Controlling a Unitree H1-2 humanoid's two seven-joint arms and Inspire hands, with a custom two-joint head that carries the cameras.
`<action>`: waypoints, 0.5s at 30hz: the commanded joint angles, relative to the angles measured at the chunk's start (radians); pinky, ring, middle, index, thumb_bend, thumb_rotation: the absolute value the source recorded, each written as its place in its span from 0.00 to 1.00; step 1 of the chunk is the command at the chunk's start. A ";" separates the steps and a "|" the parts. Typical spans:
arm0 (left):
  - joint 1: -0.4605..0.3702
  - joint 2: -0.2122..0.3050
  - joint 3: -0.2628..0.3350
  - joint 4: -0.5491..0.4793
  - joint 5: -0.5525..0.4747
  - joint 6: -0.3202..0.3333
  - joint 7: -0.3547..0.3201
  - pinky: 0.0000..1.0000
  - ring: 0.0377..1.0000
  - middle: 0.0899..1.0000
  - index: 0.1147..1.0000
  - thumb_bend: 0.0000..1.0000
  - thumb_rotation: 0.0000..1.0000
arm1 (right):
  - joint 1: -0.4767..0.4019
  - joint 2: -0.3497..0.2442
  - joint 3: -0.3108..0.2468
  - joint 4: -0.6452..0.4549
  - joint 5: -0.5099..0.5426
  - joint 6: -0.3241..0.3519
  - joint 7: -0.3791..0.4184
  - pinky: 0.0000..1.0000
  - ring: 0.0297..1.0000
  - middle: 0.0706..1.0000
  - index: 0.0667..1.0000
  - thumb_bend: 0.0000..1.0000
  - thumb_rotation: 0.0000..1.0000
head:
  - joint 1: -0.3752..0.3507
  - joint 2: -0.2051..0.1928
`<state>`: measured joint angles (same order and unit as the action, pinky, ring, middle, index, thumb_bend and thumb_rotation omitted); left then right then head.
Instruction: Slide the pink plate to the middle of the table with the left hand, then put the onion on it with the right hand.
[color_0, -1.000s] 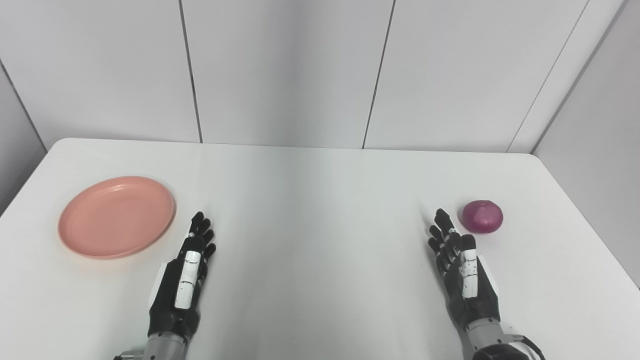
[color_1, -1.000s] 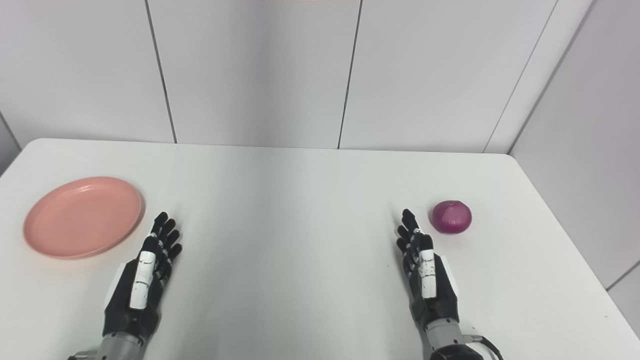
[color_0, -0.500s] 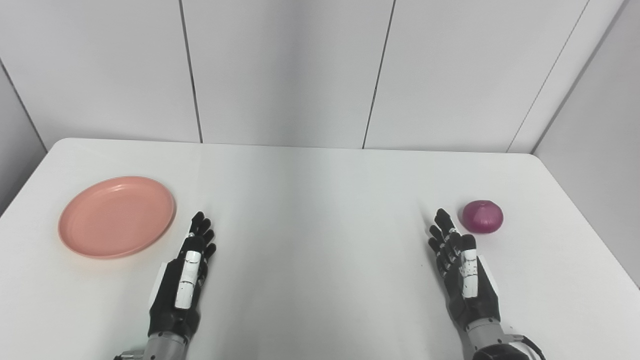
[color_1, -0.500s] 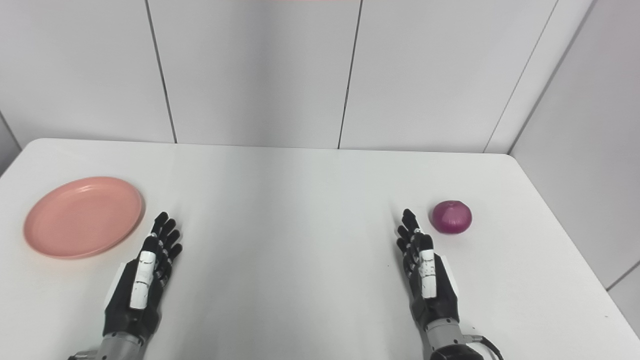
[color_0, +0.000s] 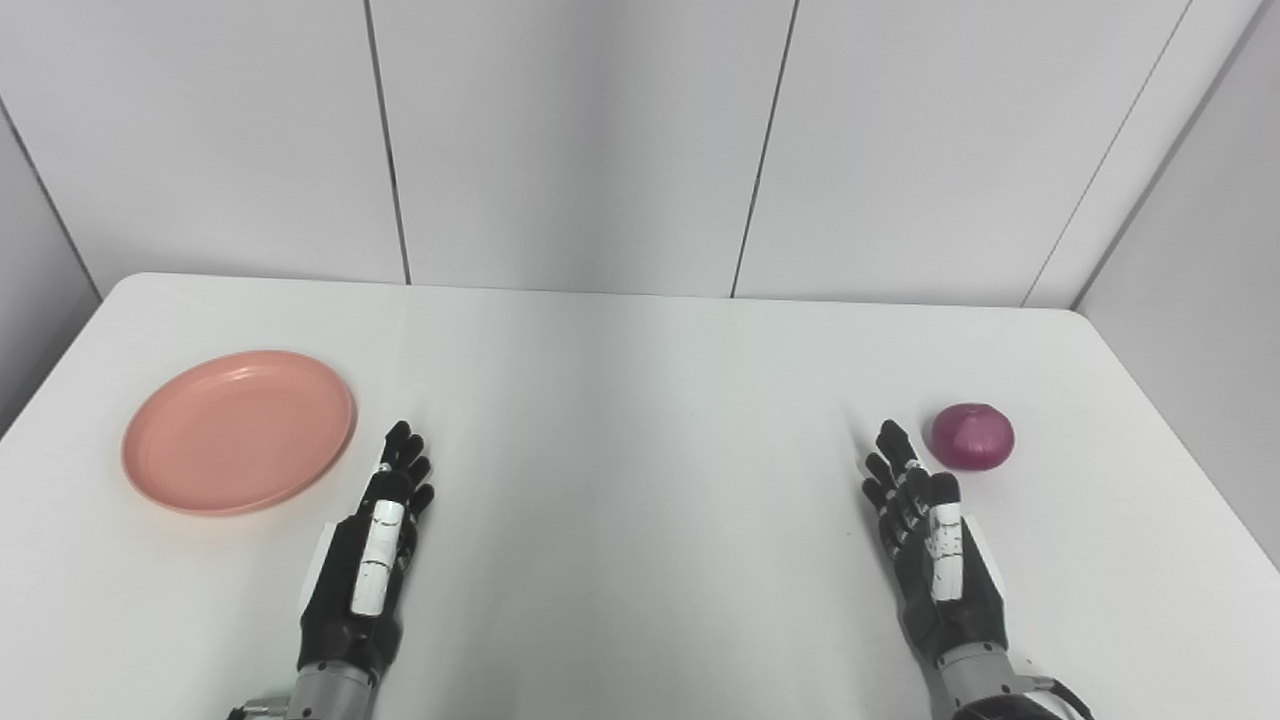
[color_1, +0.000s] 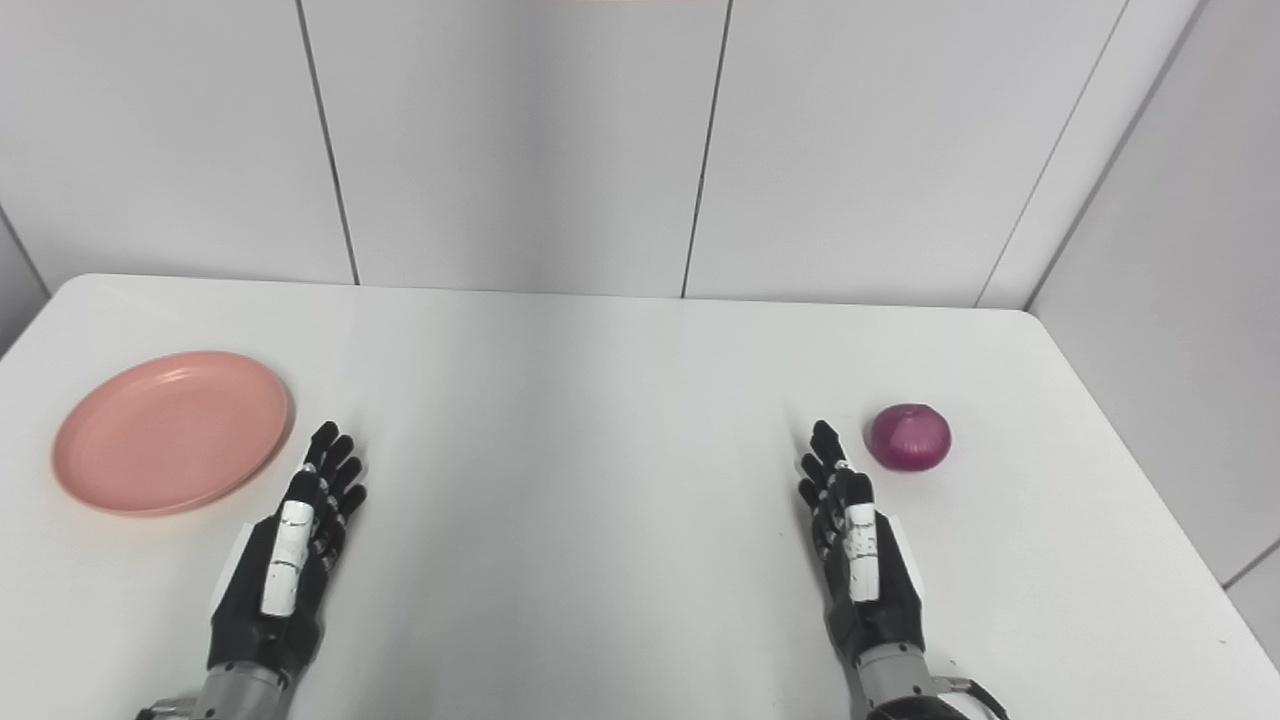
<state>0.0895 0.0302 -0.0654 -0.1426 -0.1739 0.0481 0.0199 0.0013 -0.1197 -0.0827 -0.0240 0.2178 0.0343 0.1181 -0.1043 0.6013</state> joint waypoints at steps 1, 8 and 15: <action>0.069 -0.029 0.014 0.022 -0.010 0.006 -0.003 1.00 1.00 1.00 1.00 0.74 0.91 | 0.100 0.022 0.001 0.055 0.007 0.051 -0.006 1.00 1.00 0.99 0.97 0.85 0.98 | 0.000 -0.003; 0.065 -0.030 0.014 0.025 -0.014 0.006 -0.002 1.00 1.00 1.00 1.00 0.75 0.91 | 0.118 0.038 -0.010 0.014 0.018 0.035 -0.015 1.00 0.99 0.97 0.95 0.87 0.97 | -0.003 -0.001; 0.061 -0.028 0.016 0.027 -0.009 0.007 -0.001 1.00 1.00 1.00 1.00 0.74 0.92 | 0.143 0.050 -0.010 -0.045 0.038 0.054 -0.017 1.00 0.99 0.96 0.95 0.98 0.94 | -0.008 -0.002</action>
<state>0.0847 0.0309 -0.0617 -0.1313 -0.1737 0.0340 0.0196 0.0806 -0.0920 -0.0968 -0.1085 0.2399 0.0383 0.1025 -0.1104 0.5998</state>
